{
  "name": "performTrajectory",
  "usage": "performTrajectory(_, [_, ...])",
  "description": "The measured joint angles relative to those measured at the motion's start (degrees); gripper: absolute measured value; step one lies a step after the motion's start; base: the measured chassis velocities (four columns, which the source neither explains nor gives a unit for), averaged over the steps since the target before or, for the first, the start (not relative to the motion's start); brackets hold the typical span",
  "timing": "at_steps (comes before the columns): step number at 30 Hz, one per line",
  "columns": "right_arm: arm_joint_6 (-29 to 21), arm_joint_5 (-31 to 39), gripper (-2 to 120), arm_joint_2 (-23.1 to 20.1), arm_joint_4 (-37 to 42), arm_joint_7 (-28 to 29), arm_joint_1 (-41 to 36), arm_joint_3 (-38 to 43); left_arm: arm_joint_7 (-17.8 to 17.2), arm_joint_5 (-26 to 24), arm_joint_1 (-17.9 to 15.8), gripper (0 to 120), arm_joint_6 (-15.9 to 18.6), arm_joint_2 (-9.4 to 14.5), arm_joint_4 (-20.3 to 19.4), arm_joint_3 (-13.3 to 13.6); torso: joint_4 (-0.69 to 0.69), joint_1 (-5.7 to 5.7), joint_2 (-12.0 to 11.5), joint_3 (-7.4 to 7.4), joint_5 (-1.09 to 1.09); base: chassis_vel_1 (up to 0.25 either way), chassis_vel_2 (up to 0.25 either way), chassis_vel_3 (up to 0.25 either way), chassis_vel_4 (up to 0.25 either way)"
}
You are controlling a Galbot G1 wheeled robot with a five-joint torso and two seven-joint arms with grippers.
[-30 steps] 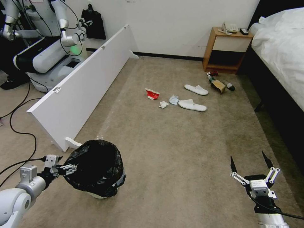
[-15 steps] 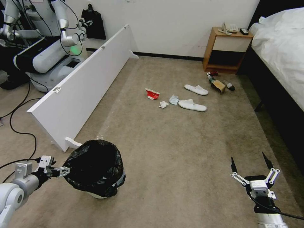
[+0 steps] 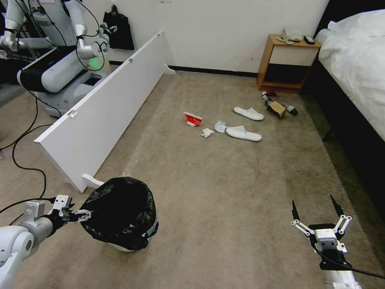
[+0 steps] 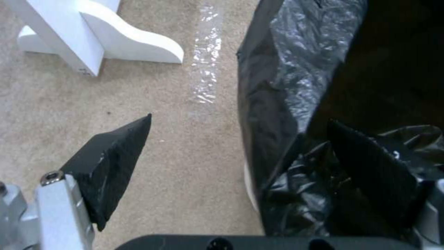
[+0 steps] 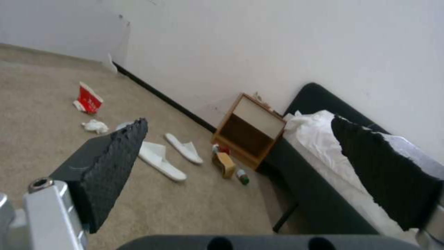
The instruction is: Pick up the trash bin, then pick up the garbage from the floor and place it into the trash bin.
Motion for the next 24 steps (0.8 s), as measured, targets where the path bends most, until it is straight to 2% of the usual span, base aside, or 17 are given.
performTrajectory(5, [0.06, 0.01, 100, 0.00, -0.19, 0.00, -0.04, 0.00, -2.32, -2.49, -0.51, 100, 1.26, 0.43, -0.87, 0.81, 0.00, 0.00, 0.00, 0.00, 0.00, 0.000, 0.000, 0.000, 0.000])
performTrajectory(10, [0.08, 0.09, 100, 0.00, -0.48, 0.00, 0.07, -0.01, -5.31, -6.33, -1.71, 100, 2.60, 3.00, -0.14, 2.11, 0.00, 0.00, 0.00, 0.00, 0.00, 0.000, 0.000, 0.000, 0.000])
performTrajectory(16, [0.00, 0.21, 100, 0.00, -1.01, 0.02, 0.44, -0.03, -7.30, -8.14, -2.87, 100, 3.09, 4.52, 1.13, 3.48, 0.00, 0.00, 0.00, 0.00, 0.01, 0.000, 0.000, 0.000, 0.000])
performTrajectory(24, [-0.08, 0.41, 100, 0.00, -1.52, 0.09, 0.59, 0.09, -8.43, -9.53, -3.70, 100, 3.27, 4.54, 3.01, 5.66, 0.00, 0.00, 0.00, 0.00, 0.01, 0.000, 0.000, 0.000, 0.000])
